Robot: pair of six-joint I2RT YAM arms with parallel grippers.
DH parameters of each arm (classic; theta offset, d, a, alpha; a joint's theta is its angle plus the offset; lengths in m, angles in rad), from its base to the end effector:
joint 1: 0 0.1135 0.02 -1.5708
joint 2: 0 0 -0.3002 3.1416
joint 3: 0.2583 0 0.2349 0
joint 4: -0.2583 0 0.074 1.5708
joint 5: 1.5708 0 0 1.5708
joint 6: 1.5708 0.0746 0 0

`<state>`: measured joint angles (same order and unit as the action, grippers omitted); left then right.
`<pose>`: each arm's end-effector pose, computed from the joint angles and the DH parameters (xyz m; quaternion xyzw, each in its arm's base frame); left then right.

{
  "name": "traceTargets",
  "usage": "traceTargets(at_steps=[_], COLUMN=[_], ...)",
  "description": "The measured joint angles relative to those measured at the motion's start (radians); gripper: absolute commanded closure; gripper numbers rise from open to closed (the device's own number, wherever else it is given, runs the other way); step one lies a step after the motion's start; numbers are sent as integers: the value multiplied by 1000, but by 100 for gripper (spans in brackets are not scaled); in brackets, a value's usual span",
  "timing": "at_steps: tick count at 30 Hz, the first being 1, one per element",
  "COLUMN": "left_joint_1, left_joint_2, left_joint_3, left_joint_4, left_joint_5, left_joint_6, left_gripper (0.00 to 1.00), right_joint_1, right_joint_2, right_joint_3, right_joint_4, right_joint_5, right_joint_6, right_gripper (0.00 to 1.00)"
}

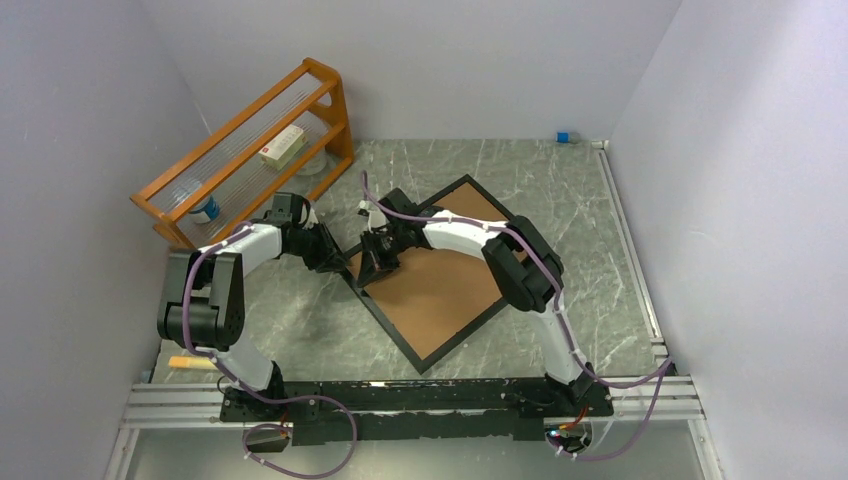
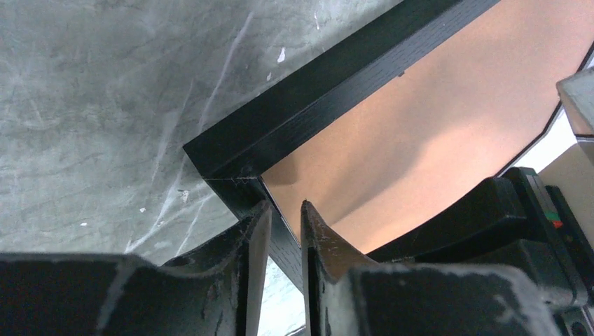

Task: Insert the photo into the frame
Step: Adjust the photo frame at the center of the board.

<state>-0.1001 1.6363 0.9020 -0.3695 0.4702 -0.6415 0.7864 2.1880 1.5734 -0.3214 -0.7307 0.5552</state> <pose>0.3068 -0.0648 0.1800 -0.2011 0.9261 -0.2928 0.1276 0.3114 0.3825 0.1721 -0.2131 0.8686 0.4471 0.0173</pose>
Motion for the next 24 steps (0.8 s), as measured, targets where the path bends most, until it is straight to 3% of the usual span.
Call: traceTargets(at_steps=[24], left_joint_1=[-13], left_joint_2=[5], left_joint_3=[13], left_joint_4=[-31], left_joint_5=[-49], left_joint_6=[-6], left_gripper=[76], right_joint_1=[-26], right_joint_2=[87], right_joint_3=[72], right_joint_4=[-76], right_joint_5=[-30], right_joint_6=[-16], right_gripper=[100])
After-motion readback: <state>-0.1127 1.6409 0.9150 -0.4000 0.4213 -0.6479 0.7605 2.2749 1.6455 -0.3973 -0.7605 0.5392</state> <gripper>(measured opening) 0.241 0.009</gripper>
